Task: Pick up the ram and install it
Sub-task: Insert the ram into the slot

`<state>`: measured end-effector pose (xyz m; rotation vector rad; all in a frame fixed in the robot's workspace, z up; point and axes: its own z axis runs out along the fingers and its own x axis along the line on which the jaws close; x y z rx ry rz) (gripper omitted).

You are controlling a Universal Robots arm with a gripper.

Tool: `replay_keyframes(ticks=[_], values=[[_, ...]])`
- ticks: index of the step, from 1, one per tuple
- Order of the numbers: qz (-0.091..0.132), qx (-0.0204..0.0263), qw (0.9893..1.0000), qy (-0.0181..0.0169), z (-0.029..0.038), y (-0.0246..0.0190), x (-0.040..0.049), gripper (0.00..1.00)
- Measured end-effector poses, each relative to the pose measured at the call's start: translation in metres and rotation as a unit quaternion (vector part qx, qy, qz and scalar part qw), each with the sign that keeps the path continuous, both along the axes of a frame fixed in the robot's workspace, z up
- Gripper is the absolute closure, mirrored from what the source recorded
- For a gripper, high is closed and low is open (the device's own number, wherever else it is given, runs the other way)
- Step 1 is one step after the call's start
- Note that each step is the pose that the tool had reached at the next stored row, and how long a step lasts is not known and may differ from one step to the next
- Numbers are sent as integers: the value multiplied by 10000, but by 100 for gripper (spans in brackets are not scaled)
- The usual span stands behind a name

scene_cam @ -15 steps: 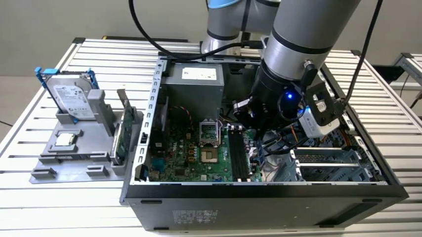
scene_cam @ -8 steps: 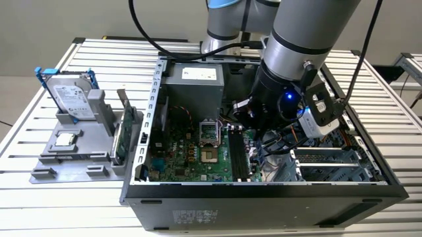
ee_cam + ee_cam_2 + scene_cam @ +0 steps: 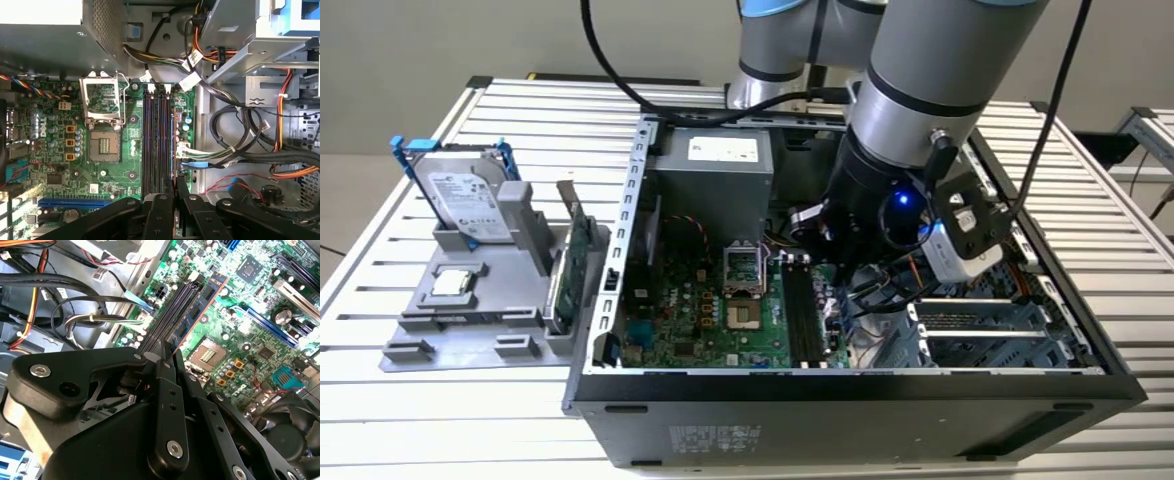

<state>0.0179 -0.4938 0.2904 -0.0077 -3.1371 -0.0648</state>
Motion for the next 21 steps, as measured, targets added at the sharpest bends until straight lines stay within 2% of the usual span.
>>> replay_keyframes(ticks=[8, 21], values=[[0, 0, 10000, 0, -100, 15, -2, 100], [0, 1, 10000, 0, -212, 72, -7, 100]])
